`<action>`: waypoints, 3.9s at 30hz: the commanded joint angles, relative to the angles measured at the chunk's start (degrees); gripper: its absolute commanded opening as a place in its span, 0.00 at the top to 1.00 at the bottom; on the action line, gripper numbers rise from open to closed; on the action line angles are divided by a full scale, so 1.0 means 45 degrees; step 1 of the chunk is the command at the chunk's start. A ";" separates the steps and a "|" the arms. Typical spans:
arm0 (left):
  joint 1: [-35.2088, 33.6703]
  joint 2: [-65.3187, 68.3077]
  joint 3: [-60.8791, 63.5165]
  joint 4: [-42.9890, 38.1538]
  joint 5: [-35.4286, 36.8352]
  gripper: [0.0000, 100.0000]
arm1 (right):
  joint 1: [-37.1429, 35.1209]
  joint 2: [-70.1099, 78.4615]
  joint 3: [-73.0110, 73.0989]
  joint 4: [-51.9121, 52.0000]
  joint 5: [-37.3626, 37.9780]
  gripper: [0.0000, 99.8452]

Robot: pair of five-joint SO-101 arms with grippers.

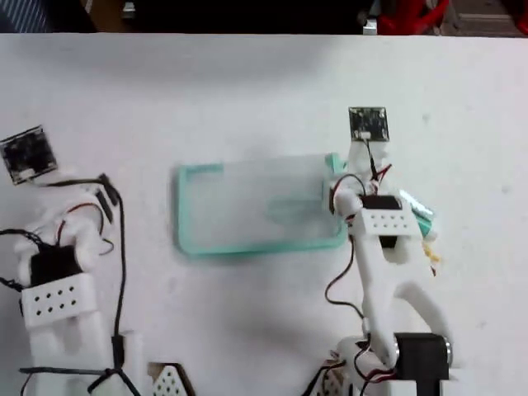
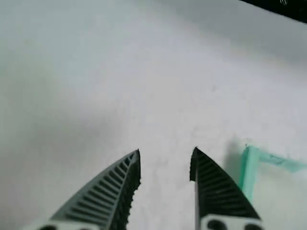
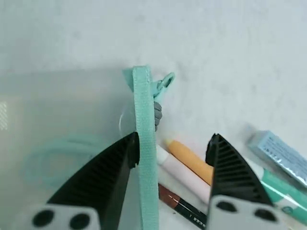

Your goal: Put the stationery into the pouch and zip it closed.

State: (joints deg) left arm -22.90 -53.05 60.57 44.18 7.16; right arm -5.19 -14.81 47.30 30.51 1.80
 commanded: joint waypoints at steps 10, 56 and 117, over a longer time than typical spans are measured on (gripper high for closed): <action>0.2100 0.0029 -0.0156 -0.0449 -0.0977 0.80 | 0.1983 0.0518 -0.1153 -0.1123 -0.0879 0.77; 0.2256 -0.0068 -0.0098 -0.0352 -0.0996 0.80 | -0.1709 0.6242 -0.6095 0.2842 0.7170 0.97; 0.3253 -0.1026 -0.0195 0.0684 -0.1563 0.70 | -0.3331 -0.2823 -1.1956 1.0481 0.6545 0.98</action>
State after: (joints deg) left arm -9.19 -53.67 60.66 45.41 2.15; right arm -23.21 -26.68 -6.77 77.45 31.43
